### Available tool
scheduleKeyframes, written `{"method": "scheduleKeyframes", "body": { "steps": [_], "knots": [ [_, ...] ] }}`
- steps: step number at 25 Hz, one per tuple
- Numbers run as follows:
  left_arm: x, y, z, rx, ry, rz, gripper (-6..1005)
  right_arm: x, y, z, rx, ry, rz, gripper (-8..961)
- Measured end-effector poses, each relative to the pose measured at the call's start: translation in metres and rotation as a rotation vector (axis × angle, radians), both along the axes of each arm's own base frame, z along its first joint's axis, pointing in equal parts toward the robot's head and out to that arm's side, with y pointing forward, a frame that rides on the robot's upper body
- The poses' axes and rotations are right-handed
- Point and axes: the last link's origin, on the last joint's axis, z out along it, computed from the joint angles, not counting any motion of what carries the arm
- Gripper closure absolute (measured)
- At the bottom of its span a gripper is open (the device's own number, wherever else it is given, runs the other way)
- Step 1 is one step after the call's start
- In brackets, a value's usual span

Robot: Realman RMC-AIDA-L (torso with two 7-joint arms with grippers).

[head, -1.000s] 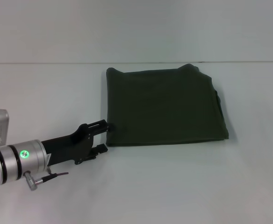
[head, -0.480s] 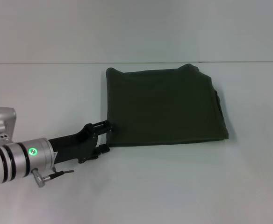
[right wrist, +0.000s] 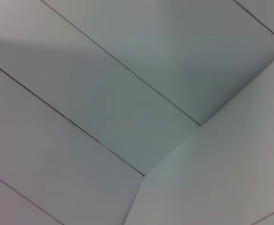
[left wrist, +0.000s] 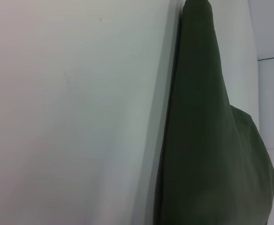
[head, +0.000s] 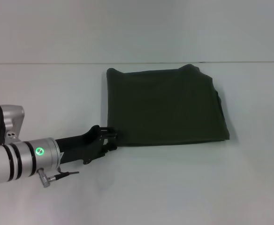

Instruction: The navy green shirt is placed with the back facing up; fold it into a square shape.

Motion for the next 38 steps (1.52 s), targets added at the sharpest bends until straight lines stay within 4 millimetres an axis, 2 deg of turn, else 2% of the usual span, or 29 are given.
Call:
{"method": "scheduleKeyframes", "body": {
  "steps": [3, 14, 19, 32, 38],
  "knots": [
    [-0.002, -0.001, 0.001, 0.001, -0.001, 0.006, 604, 0.0, 0.0, 0.0, 0.0, 0.0, 0.0, 162],
    [-0.005, -0.002, 0.003, 0.003, 0.002, 0.011, 848, 0.001, -0.001, 0.0, -0.003, 0.004, -0.003, 162],
    [-0.008, -0.007, 0.004, -0.005, -0.009, 0.006, 996, 0.001, -0.001, 0.0, -0.002, 0.005, -0.006, 163],
    [-0.032, -0.036, 0.022, 0.007, -0.048, 0.043, 941, 0.001, -0.001, -0.002, -0.008, 0.018, -0.009, 162],
    [-0.038, -0.042, 0.03, 0.009, -0.05, 0.027, 916, 0.0, -0.001, -0.004, -0.01, 0.022, -0.007, 162]
  ]
}}
